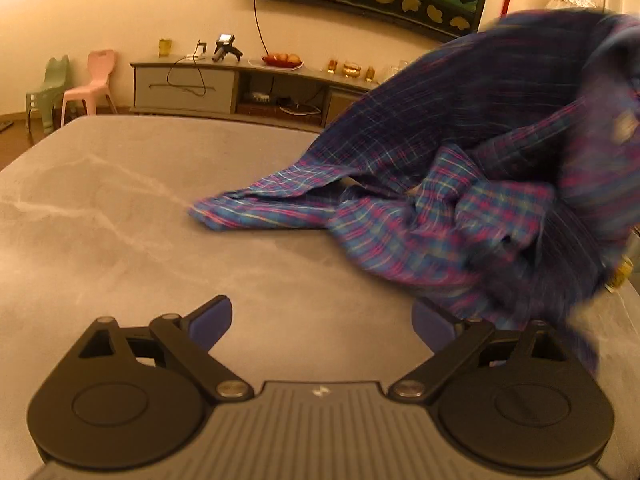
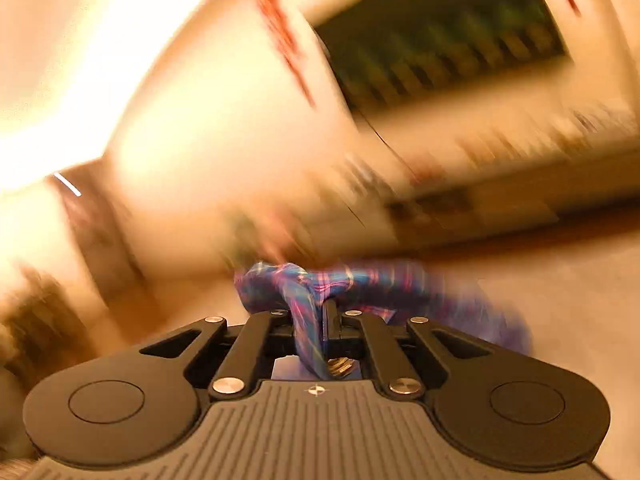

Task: Fold clothes
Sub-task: 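Grasp the shirt with the left gripper while the right gripper grasps another edge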

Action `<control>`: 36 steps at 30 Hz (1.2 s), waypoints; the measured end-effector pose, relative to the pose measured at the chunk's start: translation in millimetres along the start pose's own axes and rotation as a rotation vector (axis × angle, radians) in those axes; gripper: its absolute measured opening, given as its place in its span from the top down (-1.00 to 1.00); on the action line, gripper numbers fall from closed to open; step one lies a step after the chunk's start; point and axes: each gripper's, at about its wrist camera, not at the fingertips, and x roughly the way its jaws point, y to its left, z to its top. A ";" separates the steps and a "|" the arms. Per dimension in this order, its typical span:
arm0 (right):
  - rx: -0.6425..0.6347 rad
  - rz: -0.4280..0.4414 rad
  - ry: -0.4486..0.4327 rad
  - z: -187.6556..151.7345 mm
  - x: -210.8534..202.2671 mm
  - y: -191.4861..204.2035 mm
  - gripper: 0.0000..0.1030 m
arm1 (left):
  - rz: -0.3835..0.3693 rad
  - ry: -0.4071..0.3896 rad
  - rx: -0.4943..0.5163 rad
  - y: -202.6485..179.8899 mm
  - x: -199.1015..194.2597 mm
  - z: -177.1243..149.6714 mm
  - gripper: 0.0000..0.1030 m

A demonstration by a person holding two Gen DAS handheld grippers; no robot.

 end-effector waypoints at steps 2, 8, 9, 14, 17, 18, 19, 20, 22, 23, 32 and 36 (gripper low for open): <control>0.025 -0.101 -0.020 1.1 -5.8 -20.4 0.91 | -0.043 0.036 0.003 -12.8 14.9 4.6 -0.97; 0.156 -0.485 0.265 -42.2 36.4 -103.5 0.87 | -0.090 0.110 -0.048 -48.1 65.5 22.6 -0.97; 0.164 -0.478 0.260 -42.5 35.8 -105.9 0.87 | -0.089 0.109 -0.070 -50.8 72.5 27.4 -0.96; 0.185 -0.453 0.217 -35.0 30.0 -107.3 0.87 | -0.165 0.116 -0.103 -47.4 86.2 64.0 0.90; 0.211 -0.496 0.120 -24.6 8.3 -111.7 0.87 | -0.210 -0.213 -0.081 -24.0 -6.7 99.3 0.91; 0.210 -0.515 0.085 -21.6 1.4 -111.4 0.87 | -0.218 -0.303 -0.095 -9.4 -37.7 106.4 0.91; 0.207 -0.535 0.058 -18.9 -4.2 -112.7 0.87 | -0.159 -0.248 -0.088 3.2 -35.9 106.3 0.90; 0.205 -0.548 0.057 -17.9 -5.0 -116.4 0.87 | -0.096 -0.184 -0.078 15.7 -31.7 105.7 0.89; 0.216 -0.554 0.099 -20.8 1.5 -125.6 0.87 | 0.031 -0.055 -0.059 40.5 -23.5 104.5 0.79; 0.233 -0.546 0.132 -25.2 8.5 -130.3 0.83 | 0.094 0.009 -0.049 53.0 -19.3 103.9 0.69; 0.287 -0.424 0.209 -40.5 23.3 -108.2 0.80 | 0.123 -0.082 0.259 -28.2 -61.5 33.7 -0.62; 0.283 -0.455 0.196 -35.3 19.7 -106.8 -0.71 | 0.002 -0.066 0.505 -92.7 -58.8 -2.5 -0.99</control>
